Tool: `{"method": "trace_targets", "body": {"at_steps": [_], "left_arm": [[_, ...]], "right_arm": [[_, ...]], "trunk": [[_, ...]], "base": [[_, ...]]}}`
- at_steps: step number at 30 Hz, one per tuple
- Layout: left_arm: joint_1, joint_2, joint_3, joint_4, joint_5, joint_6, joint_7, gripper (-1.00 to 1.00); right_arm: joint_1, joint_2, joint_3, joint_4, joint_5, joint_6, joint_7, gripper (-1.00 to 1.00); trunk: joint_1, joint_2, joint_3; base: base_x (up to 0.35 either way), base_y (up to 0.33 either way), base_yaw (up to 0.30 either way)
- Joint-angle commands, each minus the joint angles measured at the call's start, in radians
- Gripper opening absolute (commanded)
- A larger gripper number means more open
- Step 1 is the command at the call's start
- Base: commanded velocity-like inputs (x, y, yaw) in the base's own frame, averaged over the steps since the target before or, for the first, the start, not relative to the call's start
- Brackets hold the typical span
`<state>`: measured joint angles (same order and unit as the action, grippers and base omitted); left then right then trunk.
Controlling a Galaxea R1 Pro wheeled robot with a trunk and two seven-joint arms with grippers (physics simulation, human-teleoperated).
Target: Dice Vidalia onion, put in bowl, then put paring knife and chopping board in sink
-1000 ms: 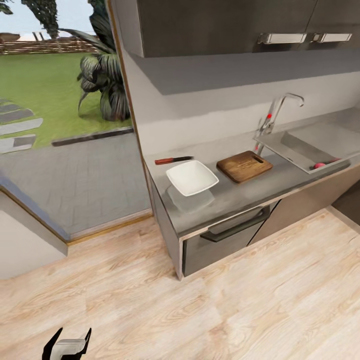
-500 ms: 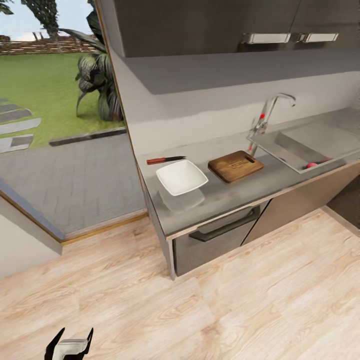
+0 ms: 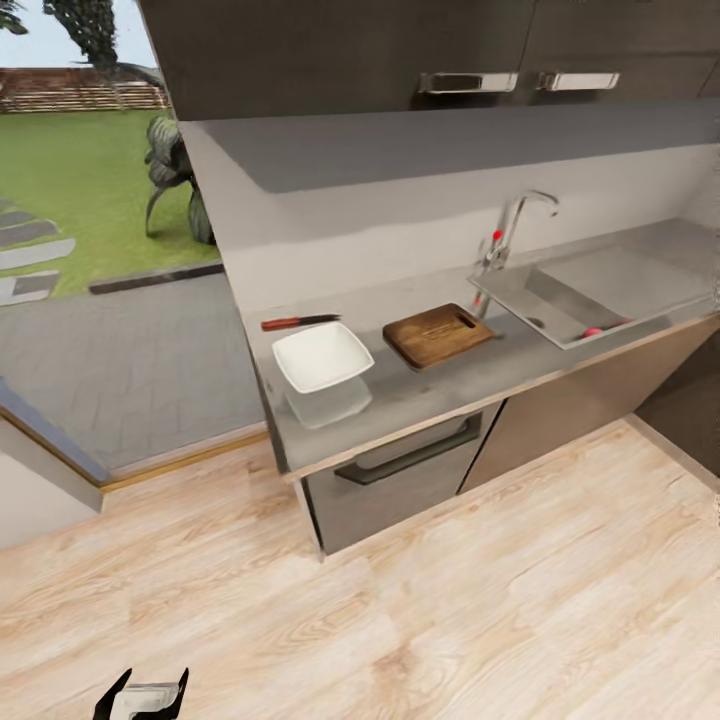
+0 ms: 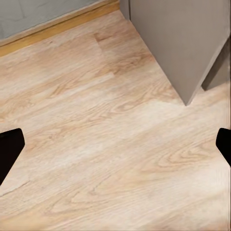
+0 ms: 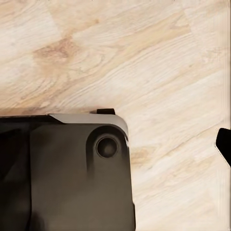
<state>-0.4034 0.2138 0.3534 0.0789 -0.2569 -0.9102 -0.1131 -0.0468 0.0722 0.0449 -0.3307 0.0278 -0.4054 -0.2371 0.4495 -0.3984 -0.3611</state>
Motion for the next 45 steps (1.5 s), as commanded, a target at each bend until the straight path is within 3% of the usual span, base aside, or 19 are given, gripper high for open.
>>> {"method": "trace_targets", "body": {"at_steps": [1,25,45], "left_arm": [[-0.002,0.001,0.009,0.004,-0.002,-0.004,-0.007,1.0],[-0.002,-0.001,0.009,0.004,-0.002,-0.001,-0.007,1.0],[-0.002,-0.001,0.009,0.004,-0.002,0.0,-0.007,1.0]], "right_arm": [[-0.001,0.0,0.005,0.001,0.003,-0.001,-0.008,1.0],[-0.001,0.001,0.005,0.001,0.003,-0.001,-0.008,1.0],[-0.001,0.003,0.006,0.001,0.003,-0.001,-0.008,1.0]], "trunk": [[0.001,-0.002,0.0],[0.001,-0.002,0.034],[0.001,-0.002,0.034]], "base": [[0.0,-0.319,0.0],[0.0,-0.324,0.0],[0.0,-0.326,0.0]]}}
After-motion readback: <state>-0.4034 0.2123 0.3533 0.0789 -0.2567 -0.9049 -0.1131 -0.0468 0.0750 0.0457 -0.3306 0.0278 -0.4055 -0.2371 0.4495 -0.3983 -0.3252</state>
